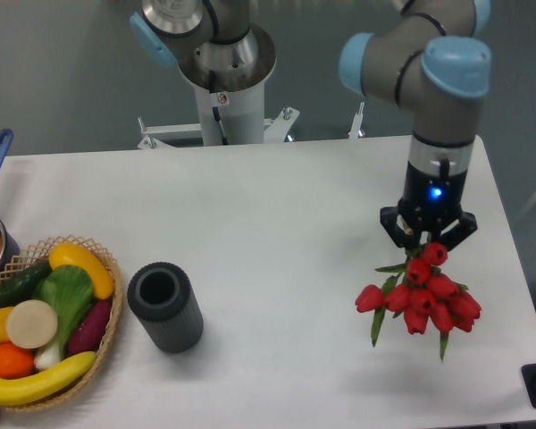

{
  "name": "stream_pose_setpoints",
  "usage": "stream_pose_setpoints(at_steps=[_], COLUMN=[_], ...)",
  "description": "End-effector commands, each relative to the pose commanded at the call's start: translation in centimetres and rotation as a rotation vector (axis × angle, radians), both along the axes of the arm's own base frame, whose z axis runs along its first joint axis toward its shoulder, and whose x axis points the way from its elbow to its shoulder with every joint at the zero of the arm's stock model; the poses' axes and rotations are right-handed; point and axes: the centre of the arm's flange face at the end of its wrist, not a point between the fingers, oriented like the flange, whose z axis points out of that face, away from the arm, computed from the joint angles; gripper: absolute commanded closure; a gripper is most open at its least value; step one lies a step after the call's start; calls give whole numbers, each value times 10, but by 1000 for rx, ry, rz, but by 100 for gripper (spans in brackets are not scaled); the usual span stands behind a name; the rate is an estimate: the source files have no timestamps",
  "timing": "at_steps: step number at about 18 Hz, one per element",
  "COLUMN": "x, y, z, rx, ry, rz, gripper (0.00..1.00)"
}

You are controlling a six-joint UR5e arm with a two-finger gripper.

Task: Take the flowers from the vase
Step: 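Carry the tulip bunch away from the vase over the empty table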

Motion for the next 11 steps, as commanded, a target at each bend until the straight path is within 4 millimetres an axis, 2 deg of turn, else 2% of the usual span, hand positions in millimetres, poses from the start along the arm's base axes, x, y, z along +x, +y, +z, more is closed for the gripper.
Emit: stream_pose_setpoints(at_steps=[3, 6, 11], x=[-3, -6, -10], y=[5, -4, -1], z=[-5, -13, -20], rx=[-52, -158, -183], ry=[14, -39, -46], rz=[-65, -88, -147], gripper=[100, 100, 100])
